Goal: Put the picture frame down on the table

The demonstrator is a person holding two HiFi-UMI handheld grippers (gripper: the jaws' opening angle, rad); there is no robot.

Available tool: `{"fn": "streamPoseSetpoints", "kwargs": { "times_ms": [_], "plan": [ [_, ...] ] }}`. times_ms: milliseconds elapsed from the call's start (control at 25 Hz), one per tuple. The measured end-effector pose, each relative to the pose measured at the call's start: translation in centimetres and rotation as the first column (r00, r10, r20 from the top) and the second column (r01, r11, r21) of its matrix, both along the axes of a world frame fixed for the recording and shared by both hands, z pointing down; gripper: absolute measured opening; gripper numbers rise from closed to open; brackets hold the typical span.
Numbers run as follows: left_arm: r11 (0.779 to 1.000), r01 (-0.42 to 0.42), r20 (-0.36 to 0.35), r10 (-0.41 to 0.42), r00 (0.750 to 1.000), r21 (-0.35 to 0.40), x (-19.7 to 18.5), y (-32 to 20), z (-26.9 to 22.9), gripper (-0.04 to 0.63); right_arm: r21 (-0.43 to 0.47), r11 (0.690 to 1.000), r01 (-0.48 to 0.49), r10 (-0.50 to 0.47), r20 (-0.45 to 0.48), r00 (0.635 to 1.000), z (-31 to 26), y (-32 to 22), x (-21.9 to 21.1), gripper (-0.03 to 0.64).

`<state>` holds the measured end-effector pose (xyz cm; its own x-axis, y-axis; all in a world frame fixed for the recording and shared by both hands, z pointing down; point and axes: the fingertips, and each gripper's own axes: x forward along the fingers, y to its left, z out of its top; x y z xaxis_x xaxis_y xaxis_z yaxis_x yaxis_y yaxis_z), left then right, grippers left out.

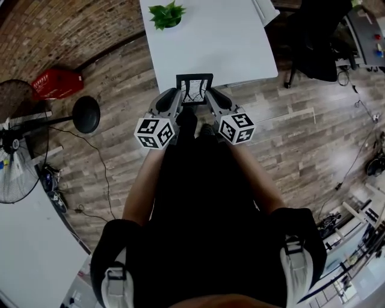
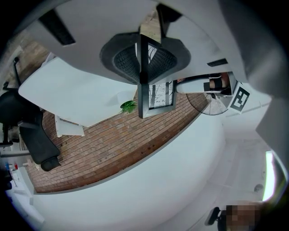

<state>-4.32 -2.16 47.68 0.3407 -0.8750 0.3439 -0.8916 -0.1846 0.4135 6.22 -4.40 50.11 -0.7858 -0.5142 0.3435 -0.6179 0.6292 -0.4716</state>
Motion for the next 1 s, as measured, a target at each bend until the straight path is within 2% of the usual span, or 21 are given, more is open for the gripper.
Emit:
{"fn": "streamPoseSetpoints", "kwargs": {
  "times_ms": [280, 1000],
  "plan": [
    [1.000, -0.021, -0.002, 0.021, 1.000, -0.008, -1.8, -2.8, 0.5, 0.072, -0.007, 1.000, -0.015, 0.015, 0.002, 1.000, 0.5, -2.5, -1.8, 0.052],
    [0.991, -0.087, -0.049, 0.083, 0.995, -0.098, -3.0, -7.7, 6.1, 0.072, -0.078, 0.994, -0.070, 0.065, -0.066, 0.996, 5.4, -6.8, -2.7, 0.052]
  ]
}}
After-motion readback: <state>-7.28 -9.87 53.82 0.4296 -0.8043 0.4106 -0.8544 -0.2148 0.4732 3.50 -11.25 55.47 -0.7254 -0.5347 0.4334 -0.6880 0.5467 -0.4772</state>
